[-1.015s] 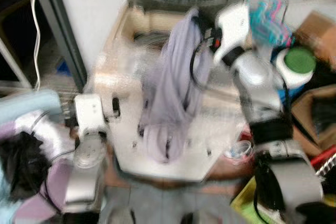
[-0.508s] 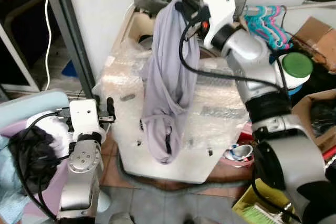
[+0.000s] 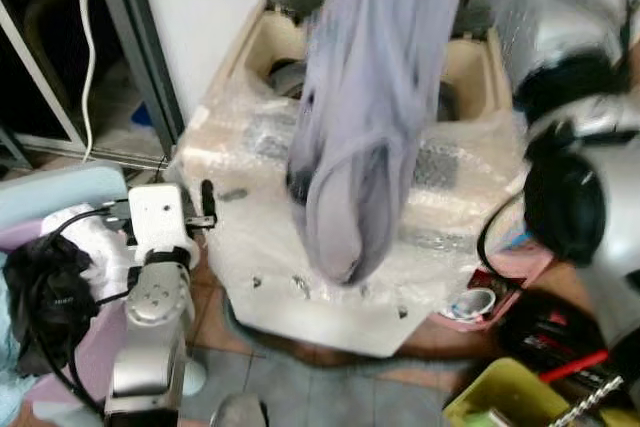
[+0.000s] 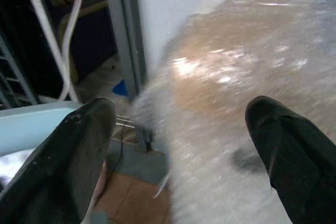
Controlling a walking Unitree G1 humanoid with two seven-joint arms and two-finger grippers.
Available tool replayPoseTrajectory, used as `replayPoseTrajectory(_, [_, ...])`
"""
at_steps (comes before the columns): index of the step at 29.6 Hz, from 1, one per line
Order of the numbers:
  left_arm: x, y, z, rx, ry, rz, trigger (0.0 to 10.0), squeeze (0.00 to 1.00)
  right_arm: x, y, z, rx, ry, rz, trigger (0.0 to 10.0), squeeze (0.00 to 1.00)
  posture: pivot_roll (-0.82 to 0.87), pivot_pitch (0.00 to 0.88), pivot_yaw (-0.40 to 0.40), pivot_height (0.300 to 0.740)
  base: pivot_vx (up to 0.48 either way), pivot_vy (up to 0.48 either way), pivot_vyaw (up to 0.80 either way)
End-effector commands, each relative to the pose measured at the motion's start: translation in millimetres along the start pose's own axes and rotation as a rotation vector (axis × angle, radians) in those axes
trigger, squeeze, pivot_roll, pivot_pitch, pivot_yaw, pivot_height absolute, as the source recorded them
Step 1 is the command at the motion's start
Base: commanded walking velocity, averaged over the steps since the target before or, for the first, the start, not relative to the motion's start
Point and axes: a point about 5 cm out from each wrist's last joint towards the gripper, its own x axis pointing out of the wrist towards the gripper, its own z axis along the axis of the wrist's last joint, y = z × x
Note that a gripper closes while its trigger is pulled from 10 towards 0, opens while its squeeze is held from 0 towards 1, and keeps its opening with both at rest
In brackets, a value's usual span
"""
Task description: Clothes washing
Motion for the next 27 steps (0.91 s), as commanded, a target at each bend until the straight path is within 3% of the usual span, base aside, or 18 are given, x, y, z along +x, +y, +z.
replayPoseTrajectory(1, [-0.1,-10.3,1.4,-0.015,-0.004,-0.019,10.0,0.0,-0.6,-5.5,3.2,-0.004,-0.018,0.017,10.0,0.0,0.01,0.0,-0.056,0.74,0.0,0.0,0.0])
replayPoseTrajectory(7, [-1.5,-13.5,0.9,-0.022,-0.002,-0.019,10.0,0.0,-12.1,10.6,-33.6,-0.005,0.083,0.123,10.0,0.0,0.01,0.0,-0.064,0.74,0.0,0.0,0.0])
replayPoseTrajectory(10, [-2.4,-13.6,0.7,-0.025,0.0,-0.019,10.0,0.0,-32.5,27.9,-77.8,0.022,0.248,0.279,10.0,0.0,0.02,0.0,-0.065,0.74,0.0,0.0,0.0])
replayPoseTrajectory(12, [-3.0,-12.2,0.0,-0.027,0.001,-0.02,10.0,0.0,-58.6,39.3,-112.3,-0.021,0.353,0.434,10.0,0.0,0.01,0.0,-0.063,0.74,0.0,0.0,0.0])
replayPoseTrajectory(13, [-3.1,-11.9,-0.1,-0.027,0.001,-0.018,10.0,0.0,-64.2,41.0,-117.9,-0.022,0.364,0.465,10.0,0.0,0.01,0.0,-0.062,0.74,0.0,0.0,0.0])
replayPoseTrajectory(14, [-3.0,-11.7,-0.3,-0.027,0.002,-0.018,10.0,0.0,-69.8,42.1,-123.1,-0.012,0.375,0.491,10.0,0.07,0.01,0.0,-0.061,0.74,0.0,0.0,0.0])
replayPoseTrajectory(15, [-3.0,-12.1,-0.6,-0.028,0.003,-0.019,10.0,0.0,-77.5,40.5,-128.0,-0.009,0.376,0.517,10.0,1.0,0.0,0.0,-0.059,0.74,0.0,0.0,0.0])
replayPoseTrajectory(20, [-3.5,-15.2,-0.6,-0.031,0.003,-0.029,10.0,0.0,-87.2,29.3,-129.8,-0.051,0.347,0.497,10.0,1.0,0.0,0.0,-0.056,0.74,0.0,0.0,0.0])
replayPoseTrajectory(22, [-4.1,-15.6,-1.4,-0.023,0.01,-0.018,10.0,0.0,-92.0,20.5,-122.8,0.019,0.311,0.509,10.0,1.0,0.0,0.0,-0.056,0.74,0.0,0.0,0.0])
replayPoseTrajectory(27, [-4.7,-13.5,-3.8,-0.018,0.018,-0.015,10.0,0.0,-107.4,17.8,-119.3,0.105,0.311,0.593,10.0,1.0,0.0,0.0,-0.054,0.74,0.0,0.0,0.0])
